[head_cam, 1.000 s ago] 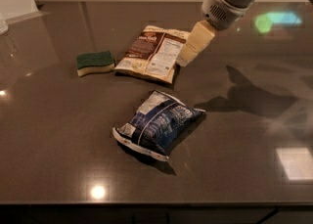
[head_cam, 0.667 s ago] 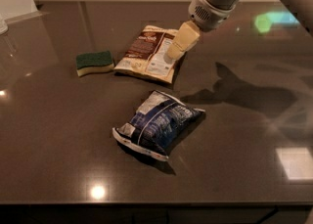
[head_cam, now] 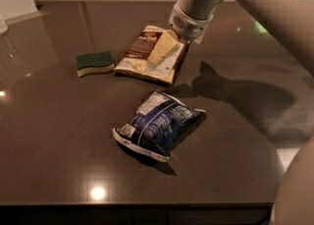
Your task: Move brown chip bag near blue chip bag
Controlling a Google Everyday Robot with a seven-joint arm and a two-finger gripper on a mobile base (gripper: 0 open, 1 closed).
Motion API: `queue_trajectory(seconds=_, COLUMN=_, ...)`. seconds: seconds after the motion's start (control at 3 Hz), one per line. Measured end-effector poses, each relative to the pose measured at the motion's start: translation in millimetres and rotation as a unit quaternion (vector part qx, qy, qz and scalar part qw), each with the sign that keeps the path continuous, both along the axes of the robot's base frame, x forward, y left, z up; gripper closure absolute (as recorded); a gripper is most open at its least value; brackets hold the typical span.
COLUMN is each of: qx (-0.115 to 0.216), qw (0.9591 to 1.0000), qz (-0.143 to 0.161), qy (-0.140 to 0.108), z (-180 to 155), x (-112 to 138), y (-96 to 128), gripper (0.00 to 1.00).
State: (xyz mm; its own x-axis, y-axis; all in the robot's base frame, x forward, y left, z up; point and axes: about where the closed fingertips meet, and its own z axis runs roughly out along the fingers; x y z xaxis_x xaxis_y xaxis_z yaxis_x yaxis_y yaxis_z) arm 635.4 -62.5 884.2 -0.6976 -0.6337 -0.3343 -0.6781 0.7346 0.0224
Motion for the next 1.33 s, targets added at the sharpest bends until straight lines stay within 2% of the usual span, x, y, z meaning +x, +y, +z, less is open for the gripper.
queue_trajectory(seconds=0.67, qx=-0.033, qw=0.9981, qz=-0.042, qy=0.032, z=-34, x=9, y=1, gripper=0.00)
queue_trajectory(seconds=1.0, qx=-0.044, qw=0.9969, qz=-0.049, qy=0.043, z=-46, x=11, y=1, gripper=0.00)
queue_trajectory(seconds=1.33, qx=-0.054, qw=0.9965, qz=-0.041, qy=0.048, z=-53, x=13, y=6, gripper=0.00)
